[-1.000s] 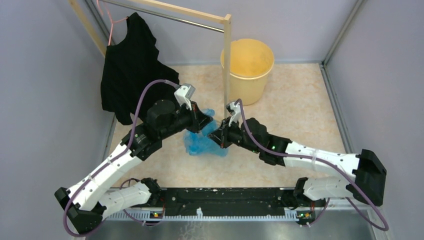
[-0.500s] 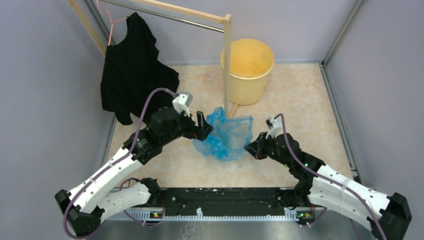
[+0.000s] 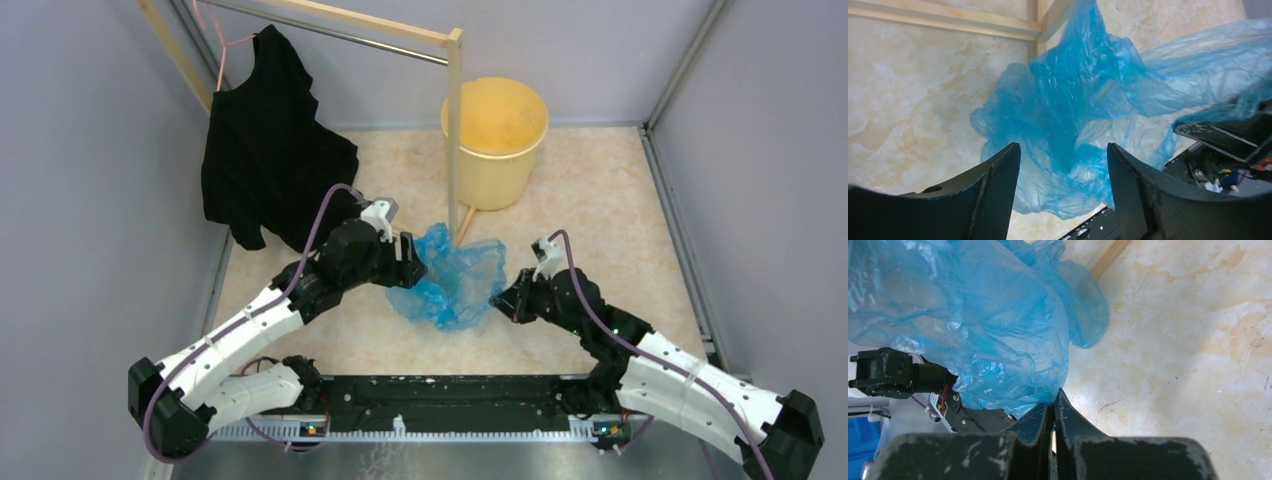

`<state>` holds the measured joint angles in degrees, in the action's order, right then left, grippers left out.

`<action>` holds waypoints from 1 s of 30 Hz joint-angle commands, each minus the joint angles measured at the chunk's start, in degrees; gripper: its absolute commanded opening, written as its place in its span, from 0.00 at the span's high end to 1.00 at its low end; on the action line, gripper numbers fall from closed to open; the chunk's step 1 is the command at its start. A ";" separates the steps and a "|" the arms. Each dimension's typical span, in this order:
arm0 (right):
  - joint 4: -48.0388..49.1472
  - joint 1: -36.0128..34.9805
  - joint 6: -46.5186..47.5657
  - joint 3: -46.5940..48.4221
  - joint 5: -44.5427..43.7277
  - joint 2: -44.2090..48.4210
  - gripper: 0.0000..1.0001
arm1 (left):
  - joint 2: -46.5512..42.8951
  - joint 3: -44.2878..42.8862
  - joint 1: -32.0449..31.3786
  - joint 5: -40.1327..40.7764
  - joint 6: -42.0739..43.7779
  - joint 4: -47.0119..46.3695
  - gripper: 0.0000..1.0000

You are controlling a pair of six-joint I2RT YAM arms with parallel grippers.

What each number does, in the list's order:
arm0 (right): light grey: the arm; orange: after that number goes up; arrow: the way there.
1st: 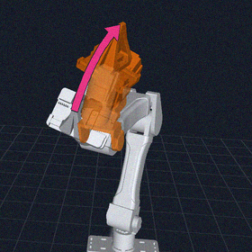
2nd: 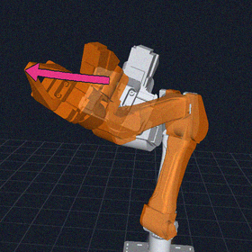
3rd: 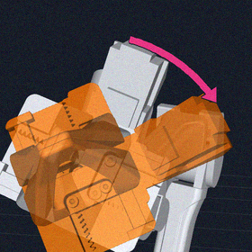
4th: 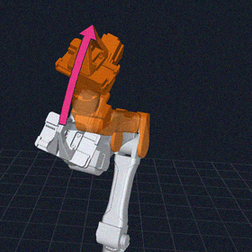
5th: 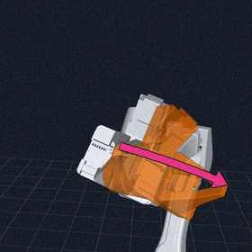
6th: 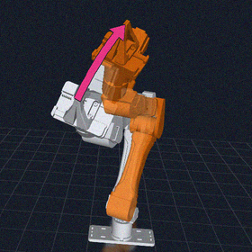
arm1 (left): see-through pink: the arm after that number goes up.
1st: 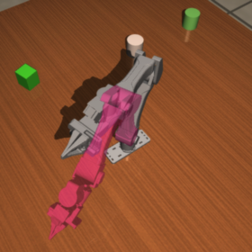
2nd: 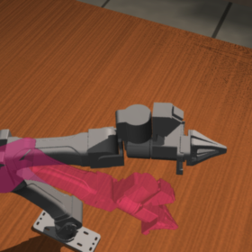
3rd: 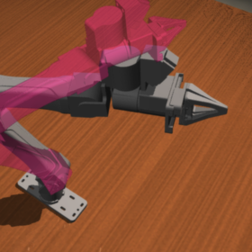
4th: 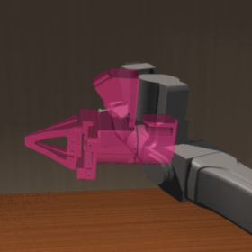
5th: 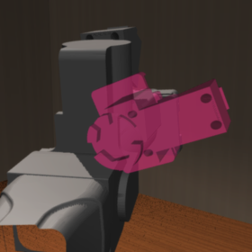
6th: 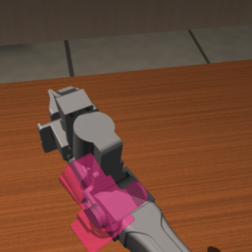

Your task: Put the trash bags into the trash bin

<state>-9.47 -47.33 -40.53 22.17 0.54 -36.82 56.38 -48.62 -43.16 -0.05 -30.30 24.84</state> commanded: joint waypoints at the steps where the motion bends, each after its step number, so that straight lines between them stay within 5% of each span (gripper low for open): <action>1: 1.01 0.49 0.09 1.37 1.57 0.61 1.00 | 2.25 0.69 0.09 5.14 0.04 -1.75 0.35; 9: -2.56 0.49 -0.03 1.07 -0.32 3.60 1.00 | 5.24 -0.87 0.18 4.96 -0.93 -0.47 0.89; 13: -7.89 0.50 2.62 5.52 -6.98 3.33 1.00 | 5.79 -7.02 0.48 1.71 1.84 0.42 1.00; 18: -25.44 0.55 17.60 38.79 -15.10 -1.76 1.00 | 9.75 -36.15 0.71 -13.08 10.02 5.47 1.00; 21: -28.07 0.53 21.93 56.12 -9.00 -3.56 1.00 | 8.04 -47.00 0.60 -24.27 9.40 -0.79 1.00; 24: -21.78 0.51 23.25 54.37 -2.31 1.29 1.00 | 0.98 -38.76 0.62 -24.68 6.76 -10.69 1.00; 30: -25.39 0.51 12.21 26.53 -6.84 11.55 1.00 | -7.68 -8.52 0.62 -14.03 -0.56 -8.65 1.00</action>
<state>-24.49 -47.07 -21.69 67.92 -6.11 -25.26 46.61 -74.26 -42.68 -18.06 -25.54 10.59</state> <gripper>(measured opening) 0.004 0.006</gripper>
